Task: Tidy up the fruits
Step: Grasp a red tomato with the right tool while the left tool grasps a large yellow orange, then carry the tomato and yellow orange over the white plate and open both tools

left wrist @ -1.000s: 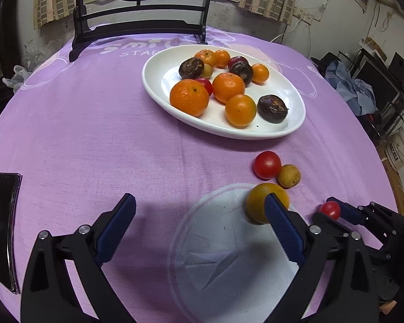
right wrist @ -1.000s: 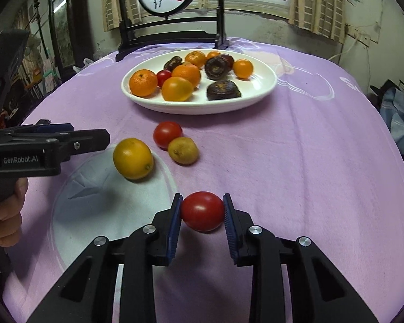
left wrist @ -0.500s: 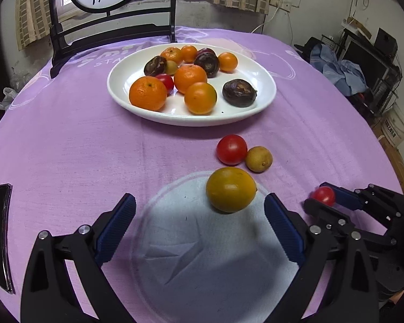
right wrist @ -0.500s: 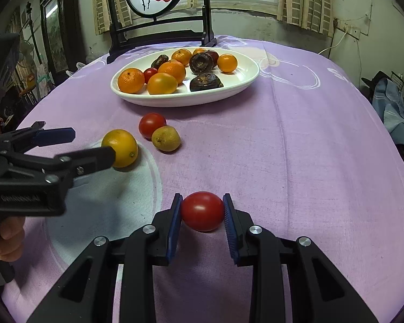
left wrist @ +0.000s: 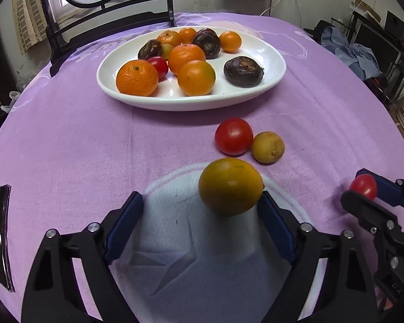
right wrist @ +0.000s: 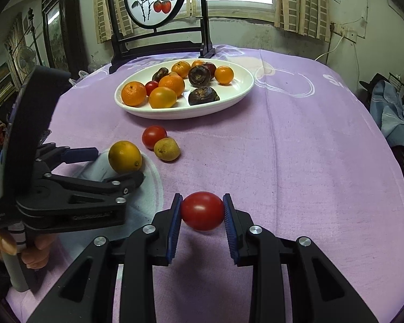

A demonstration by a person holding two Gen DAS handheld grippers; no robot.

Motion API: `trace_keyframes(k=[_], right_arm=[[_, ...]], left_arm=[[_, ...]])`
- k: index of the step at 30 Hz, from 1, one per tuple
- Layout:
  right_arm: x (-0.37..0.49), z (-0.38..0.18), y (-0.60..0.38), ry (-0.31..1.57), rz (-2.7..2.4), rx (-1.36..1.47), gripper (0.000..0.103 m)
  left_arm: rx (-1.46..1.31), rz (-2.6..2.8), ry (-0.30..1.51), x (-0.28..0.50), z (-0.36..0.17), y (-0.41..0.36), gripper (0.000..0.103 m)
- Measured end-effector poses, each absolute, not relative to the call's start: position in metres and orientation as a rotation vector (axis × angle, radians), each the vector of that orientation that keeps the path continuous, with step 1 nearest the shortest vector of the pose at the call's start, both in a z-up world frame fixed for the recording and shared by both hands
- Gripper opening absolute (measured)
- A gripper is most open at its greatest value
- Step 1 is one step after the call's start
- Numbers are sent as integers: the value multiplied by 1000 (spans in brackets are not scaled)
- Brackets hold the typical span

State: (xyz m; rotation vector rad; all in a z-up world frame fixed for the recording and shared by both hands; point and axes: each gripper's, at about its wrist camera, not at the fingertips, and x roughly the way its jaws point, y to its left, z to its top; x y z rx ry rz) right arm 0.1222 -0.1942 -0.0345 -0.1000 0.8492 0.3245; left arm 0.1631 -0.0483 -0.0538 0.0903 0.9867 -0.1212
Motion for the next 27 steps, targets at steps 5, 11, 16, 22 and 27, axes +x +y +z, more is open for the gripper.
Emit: trace_keyframes(k=[5, 11, 16, 22, 27], right_arm=[[123, -35, -195, 858, 323, -99, 31], [125, -38, -196, 867, 320, -98, 31], [126, -40, -196, 876, 320, -96, 31], [125, -40, -194, 864, 338, -91, 31], [122, -40, -191, 874, 350, -90, 31]], left_arm=[[130, -140, 966, 165, -50, -60, 63], [172, -174, 951, 160, -48, -70, 43], [139, -176, 983, 157, -46, -61, 43], [130, -195, 985, 142, -38, -52, 43], [119, -207, 935, 134, -15, -39, 43]])
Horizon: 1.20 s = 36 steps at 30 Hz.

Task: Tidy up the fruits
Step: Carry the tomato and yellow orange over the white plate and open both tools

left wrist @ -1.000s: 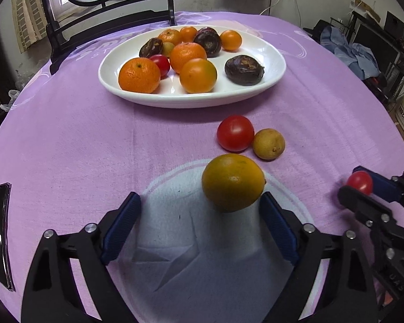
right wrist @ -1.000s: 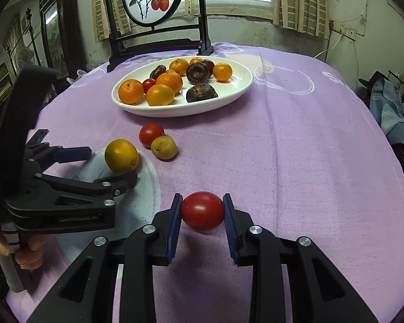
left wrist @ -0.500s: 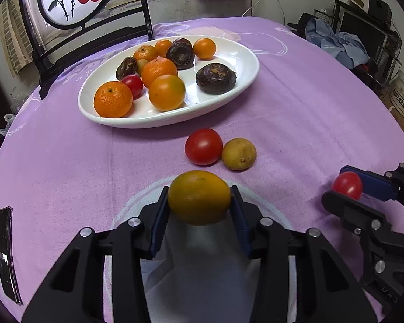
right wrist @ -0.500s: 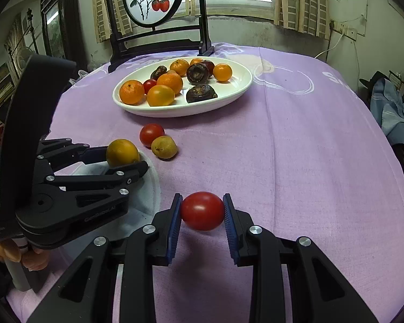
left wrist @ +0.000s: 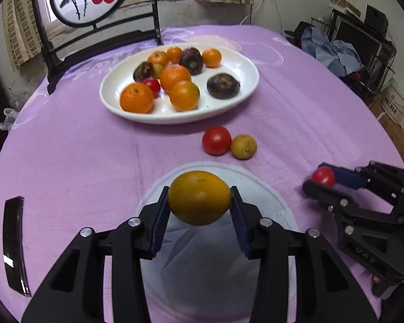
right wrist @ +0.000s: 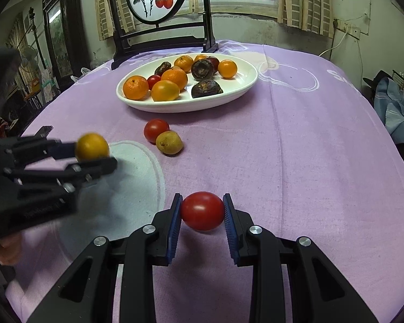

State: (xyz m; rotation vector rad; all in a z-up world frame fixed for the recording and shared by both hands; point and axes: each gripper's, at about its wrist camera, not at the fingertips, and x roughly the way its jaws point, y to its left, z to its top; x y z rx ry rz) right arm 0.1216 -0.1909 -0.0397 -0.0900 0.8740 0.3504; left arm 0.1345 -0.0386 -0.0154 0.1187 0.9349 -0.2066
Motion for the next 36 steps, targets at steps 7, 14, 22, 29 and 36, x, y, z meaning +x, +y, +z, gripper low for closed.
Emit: trace_keyframes(k=[7, 14, 22, 29, 36], right_arm=[[125, 1, -184, 813, 442, -50, 31], [172, 36, -158, 716, 420, -137, 31], [245, 11, -135, 764, 432, -123, 31], [266, -6, -126, 780, 438, -100, 31], [276, -14, -119, 788, 422, -101, 32]], left_arm=[[67, -195, 877, 154, 27, -18, 43], [27, -125, 793, 203, 57, -8, 43], [24, -25, 845, 268, 30, -10, 42], [11, -15, 896, 296, 5, -14, 43], [-13, -14, 904, 305, -3, -15, 43]])
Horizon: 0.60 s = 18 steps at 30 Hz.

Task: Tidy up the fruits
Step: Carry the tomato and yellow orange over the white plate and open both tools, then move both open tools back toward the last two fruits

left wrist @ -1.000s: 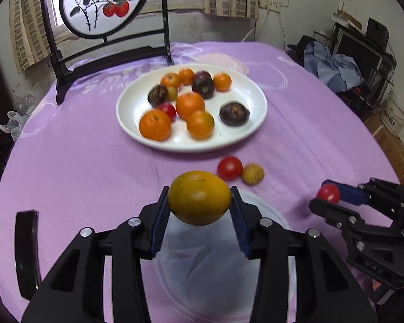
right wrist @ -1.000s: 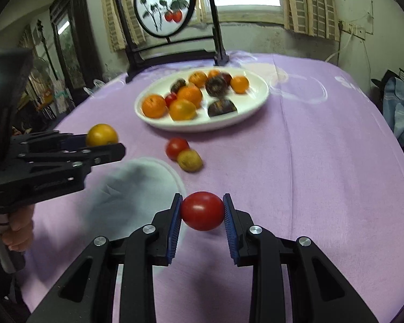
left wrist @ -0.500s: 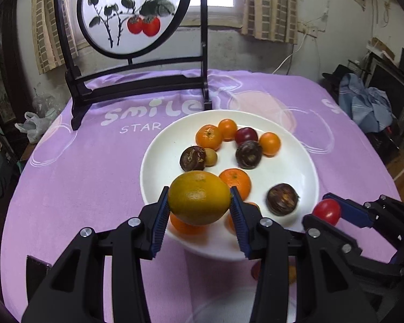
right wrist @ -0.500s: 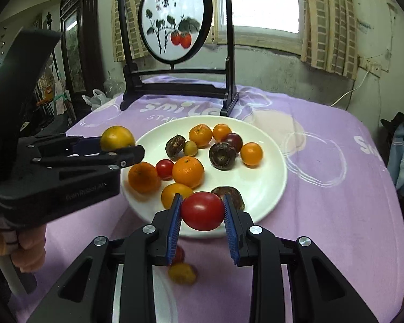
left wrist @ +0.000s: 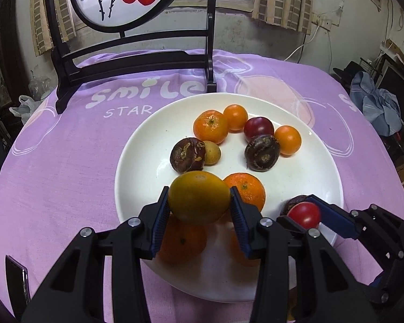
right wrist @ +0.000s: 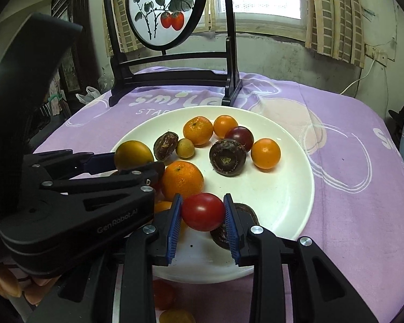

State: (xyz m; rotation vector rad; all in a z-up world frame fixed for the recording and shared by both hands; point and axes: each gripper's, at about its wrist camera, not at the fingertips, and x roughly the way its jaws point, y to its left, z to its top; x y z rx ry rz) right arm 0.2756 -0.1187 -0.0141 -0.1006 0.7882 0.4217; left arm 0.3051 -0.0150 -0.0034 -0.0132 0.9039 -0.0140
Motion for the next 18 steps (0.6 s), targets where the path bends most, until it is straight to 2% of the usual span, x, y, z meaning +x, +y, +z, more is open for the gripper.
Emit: trace_keyframes(k=[5, 6, 7, 8, 9, 14, 15, 18], right_arm=[[277, -14, -115, 797, 435, -95, 35], [276, -14, -117, 791, 437, -87, 48], [274, -12, -119, 775, 428, -76, 54], [273, -10, -121, 763, 419, -71, 58], [271, -9, -122, 764, 421, -71, 58], [259, -6, -133, 763, 422, -62, 58], [257, -5, -135, 763, 421, -58, 59], [247, 2, -144, 754, 421, -37, 64]], left_arm=[[-17, -8, 911, 308, -3, -16, 43], [-22, -8, 918, 309, -3, -16, 45], [-29, -5, 917, 309, -1, -15, 49], [-35, 3, 904, 307, 2, -14, 57], [-36, 8, 889, 305, 6, -14, 61], [-37, 1, 840, 291, 24, -14, 64], [-29, 2, 828, 286, 27, -15, 68], [-15, 7, 801, 271, 35, -17, 71]])
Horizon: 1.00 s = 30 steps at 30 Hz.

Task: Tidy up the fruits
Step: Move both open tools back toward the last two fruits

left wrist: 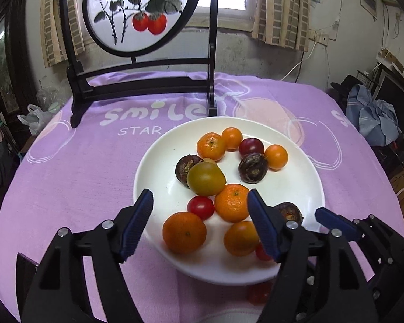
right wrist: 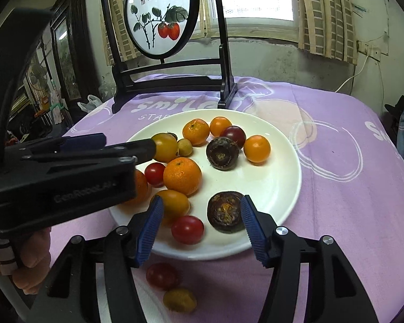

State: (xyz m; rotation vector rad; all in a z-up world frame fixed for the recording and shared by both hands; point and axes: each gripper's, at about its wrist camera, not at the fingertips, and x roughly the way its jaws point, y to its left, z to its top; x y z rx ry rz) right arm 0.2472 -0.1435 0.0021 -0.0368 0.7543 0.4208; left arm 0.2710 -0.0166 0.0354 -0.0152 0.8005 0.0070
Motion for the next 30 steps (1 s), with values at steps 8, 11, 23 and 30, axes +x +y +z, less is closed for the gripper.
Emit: trace_keyframes(k=[8, 11, 23, 30], right_arm=[[216, 15, -156, 733, 429, -24, 66], [200, 15, -163, 734, 430, -16, 68], [158, -12, -165, 806, 425, -110, 69], [156, -39, -150, 883, 439, -179, 69]], left_arm=[[-37, -34, 791, 230, 46, -20, 75], [-48, -43, 794, 211, 47, -18, 79], [-51, -20, 822, 158, 11, -5, 89], [-51, -9, 856, 160, -10, 8, 89]])
